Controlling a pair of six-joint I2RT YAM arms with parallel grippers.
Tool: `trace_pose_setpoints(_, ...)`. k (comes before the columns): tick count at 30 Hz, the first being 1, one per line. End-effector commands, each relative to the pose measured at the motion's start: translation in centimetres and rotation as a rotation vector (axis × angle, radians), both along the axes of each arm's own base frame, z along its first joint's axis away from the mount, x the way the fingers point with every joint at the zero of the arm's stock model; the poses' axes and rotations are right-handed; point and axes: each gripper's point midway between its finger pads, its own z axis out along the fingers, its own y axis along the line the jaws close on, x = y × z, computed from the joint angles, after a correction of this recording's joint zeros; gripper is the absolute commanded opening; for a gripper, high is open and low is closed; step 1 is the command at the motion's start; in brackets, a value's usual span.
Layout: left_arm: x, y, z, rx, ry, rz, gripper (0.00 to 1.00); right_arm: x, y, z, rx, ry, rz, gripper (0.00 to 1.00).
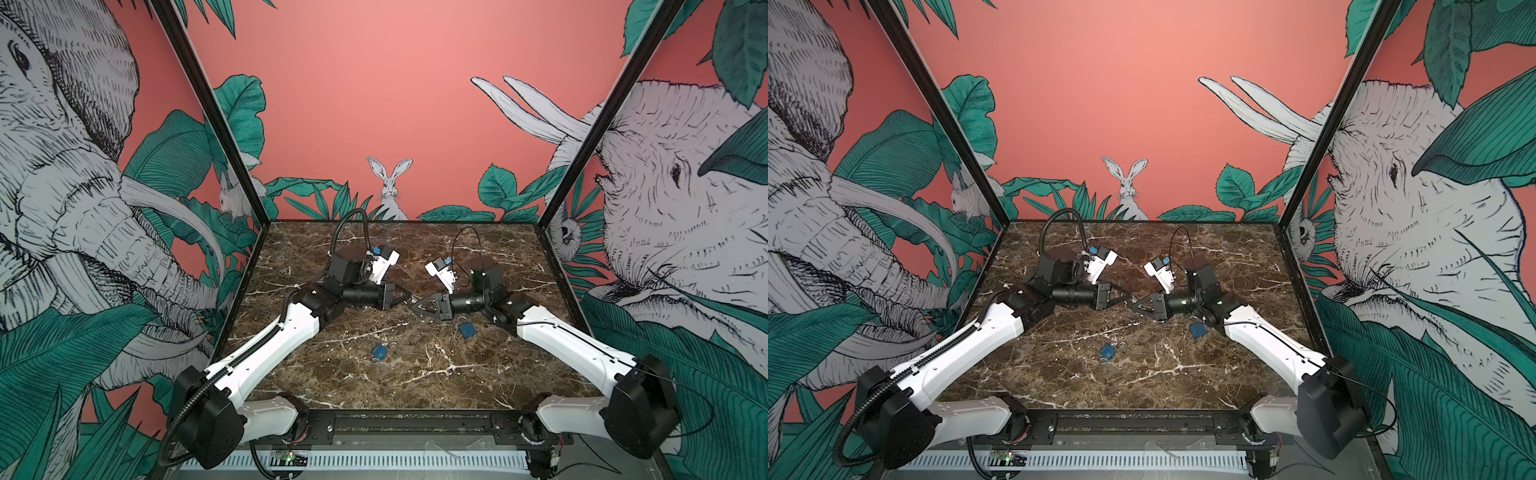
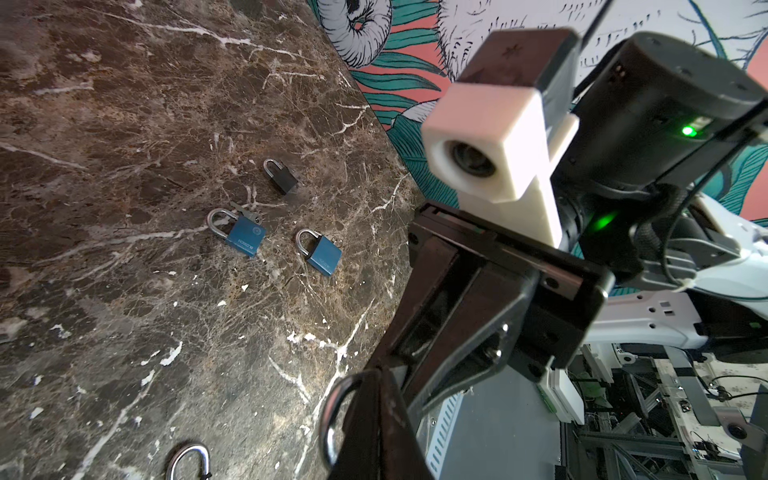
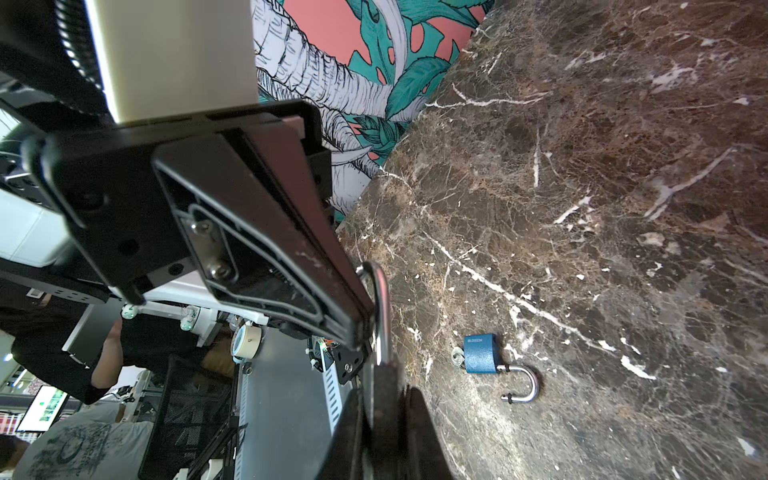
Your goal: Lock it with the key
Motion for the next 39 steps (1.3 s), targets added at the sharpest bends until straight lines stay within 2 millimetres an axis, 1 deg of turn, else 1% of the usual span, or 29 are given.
trace_pose_setpoints(1,-0.7,0.7,-0.1,0.015,-0.023,0.003,0.08,0.2,0.3,2.2,0.056,-0.048,0.018,0.00)
trace_pose_setpoints(5,-0.8,0.8,-0.2,0.012,-0.018,0.008,0.07,0.2,0.2,2.5,0.064,-0.049,0.020,0.00)
trace_pose_setpoints(7,-0.7,1.0,0.3,-0.003,-0.027,0.016,0.07,0.0,0.2,2.5,0.067,-0.046,0.025,0.00)
trace_pose_setpoints(10,-0.4,1.6,1.0,-0.032,-0.040,0.042,0.14,-0.1,0.1,2.3,0.068,-0.038,0.029,0.00)
trace_pose_setpoints(13,0.5,2.5,1.1,-0.080,-0.006,0.069,0.18,-0.1,0.1,2.3,0.075,-0.034,0.036,0.00)
trace_pose_setpoints(16,1.2,3.2,1.5,-0.139,0.020,0.088,0.28,-0.4,0.1,2.4,0.087,-0.025,0.055,0.00)
trace_pose_setpoints(19,1.3,3.1,1.9,-0.164,0.019,0.073,0.33,-0.5,0.2,2.3,0.094,-0.012,0.072,0.00)
trace_pose_setpoints(21,1.1,2.8,2.2,-0.179,0.021,0.043,0.33,-0.7,0.3,2.2,0.099,0.001,0.088,0.00)
trace_pose_setpoints(27,0.4,1.9,2.4,-0.218,0.057,-0.048,0.25,-0.6,0.6,2.1,0.109,0.018,0.105,0.00)
trace_pose_setpoints(39,0.1,2.2,0.2,-0.162,0.083,-0.048,0.20,-0.5,0.7,2.7,0.124,0.019,0.113,0.00)
